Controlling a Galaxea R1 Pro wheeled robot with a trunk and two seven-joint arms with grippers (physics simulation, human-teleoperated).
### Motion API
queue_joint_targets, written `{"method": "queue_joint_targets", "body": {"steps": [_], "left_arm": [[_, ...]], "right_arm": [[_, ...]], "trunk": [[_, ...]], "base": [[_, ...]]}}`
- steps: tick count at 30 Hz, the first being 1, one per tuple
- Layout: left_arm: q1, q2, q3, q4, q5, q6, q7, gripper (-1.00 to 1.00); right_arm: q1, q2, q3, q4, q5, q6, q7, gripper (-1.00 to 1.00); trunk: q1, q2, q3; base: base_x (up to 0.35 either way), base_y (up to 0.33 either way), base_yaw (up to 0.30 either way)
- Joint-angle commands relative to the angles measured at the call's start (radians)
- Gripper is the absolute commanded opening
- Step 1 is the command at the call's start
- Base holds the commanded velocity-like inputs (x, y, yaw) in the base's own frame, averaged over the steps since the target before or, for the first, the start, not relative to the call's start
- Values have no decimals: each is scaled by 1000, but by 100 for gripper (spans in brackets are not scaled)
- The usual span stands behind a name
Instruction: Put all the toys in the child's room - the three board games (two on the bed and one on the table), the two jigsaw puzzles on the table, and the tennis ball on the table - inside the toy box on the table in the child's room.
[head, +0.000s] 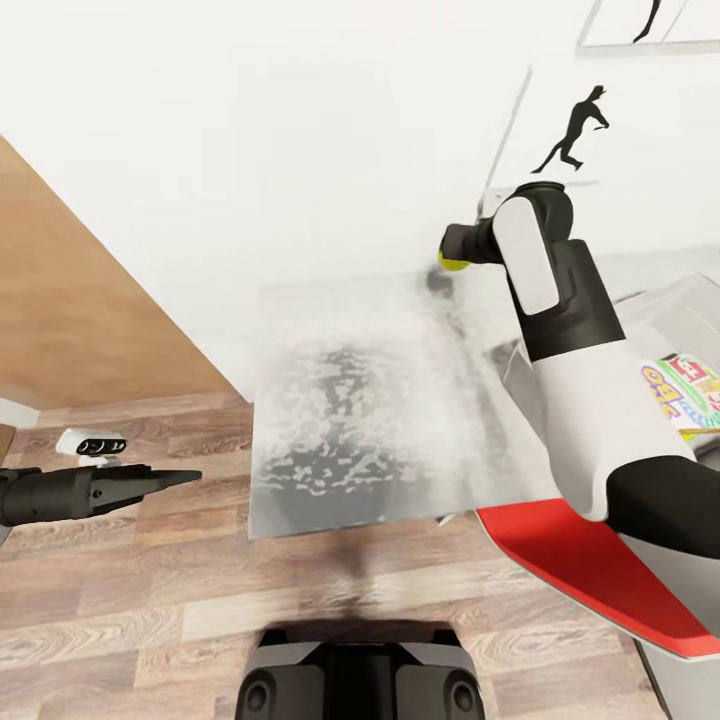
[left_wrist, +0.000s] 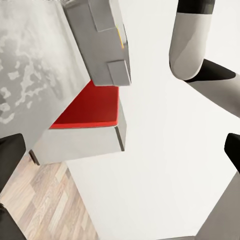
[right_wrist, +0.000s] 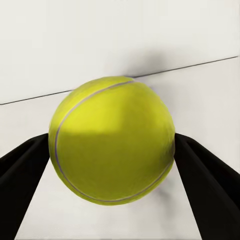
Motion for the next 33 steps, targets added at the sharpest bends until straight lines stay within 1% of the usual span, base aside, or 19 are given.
{"method": "queue_joint_targets", "body": {"steps": [1, 16, 18, 19, 20, 23, 25, 27, 33], "left_arm": [[0, 1, 0, 0, 0, 11, -3, 100], [0, 1, 1, 0, 0, 11, -3, 100], [0, 1, 2, 0, 0, 11, -3, 100], [0, 1, 2, 0, 0, 11, -3, 100], [0, 1, 2, 0, 0, 11, -3, 100], [0, 2, 6, 0, 0, 11, -3, 100], [0, 2, 7, 2, 0, 11, -3, 100], [0, 3, 7, 2, 0, 11, -3, 100], [0, 3, 7, 3, 0, 11, -3, 100]], "right_arm": [[2, 0, 1, -1, -10, 2, -10, -100], [13, -7, -4, -1, -17, 1, -9, -100], [13, -11, -22, 0, -19, 2, -7, -100], [13, -18, -45, 1, -22, 2, -6, -100], [13, -22, -60, 1, -24, 2, -6, -100], [13, -52, -147, 1, -42, 2, -5, -100], [12, -60, -166, 1, -47, 2, -5, -100], [12, -64, -174, 1, -49, 2, -1, -100], [12, -67, -183, 2, -50, 2, 55, -100]], "trunk": [[1, -2, 0], [1, -2, 25], [1, -2, 29], [1, -2, 30], [1, -2, 32], [1, -2, 37], [1, -2, 40], [1, -2, 44], [1, -2, 54]], "base": [[0, 0, 0], [0, 0, 0], [0, 0, 0], [0, 0, 0], [0, 0, 0], [0, 0, 0], [0, 0, 0], [0, 0, 0], [-81, 0, 0]]}}
